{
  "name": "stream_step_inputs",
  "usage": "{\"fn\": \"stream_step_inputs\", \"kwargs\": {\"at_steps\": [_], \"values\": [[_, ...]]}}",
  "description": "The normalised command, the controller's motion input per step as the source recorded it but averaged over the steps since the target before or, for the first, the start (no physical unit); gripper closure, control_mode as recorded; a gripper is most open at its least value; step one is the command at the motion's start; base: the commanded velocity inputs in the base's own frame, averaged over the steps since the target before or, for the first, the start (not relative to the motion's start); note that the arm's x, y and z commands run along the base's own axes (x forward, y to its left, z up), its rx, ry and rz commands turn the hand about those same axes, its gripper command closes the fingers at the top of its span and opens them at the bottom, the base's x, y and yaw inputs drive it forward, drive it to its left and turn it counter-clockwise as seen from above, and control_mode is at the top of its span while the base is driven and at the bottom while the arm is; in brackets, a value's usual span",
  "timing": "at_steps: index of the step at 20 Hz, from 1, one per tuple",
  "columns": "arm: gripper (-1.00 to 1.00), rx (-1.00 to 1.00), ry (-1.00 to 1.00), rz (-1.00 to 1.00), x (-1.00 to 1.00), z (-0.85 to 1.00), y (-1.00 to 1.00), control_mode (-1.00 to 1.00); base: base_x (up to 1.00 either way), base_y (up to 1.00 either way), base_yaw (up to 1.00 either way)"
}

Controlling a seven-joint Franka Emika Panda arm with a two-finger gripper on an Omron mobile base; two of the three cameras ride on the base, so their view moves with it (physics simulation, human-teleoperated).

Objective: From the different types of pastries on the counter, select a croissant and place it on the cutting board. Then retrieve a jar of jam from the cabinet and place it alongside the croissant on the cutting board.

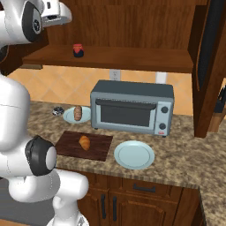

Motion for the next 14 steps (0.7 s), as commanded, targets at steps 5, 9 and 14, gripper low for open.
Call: {"fn": "stream_step_inputs", "kwargs": {"at_steps": [5,9,14], "values": [[-1.0,-0.03,0.0,0.0,-0.11,-0.48,0.0,-1.0,0.0,0.0,0.0],[-1.0,-0.03,0.0,0.0,-0.06,-0.52,0.0,-1.0,0.0,0.0,0.0],[-1.0,0.0,-0.02,0.0,0.0,-0.27,0.0,-1.0,0.0,0.0,0.0]]}}
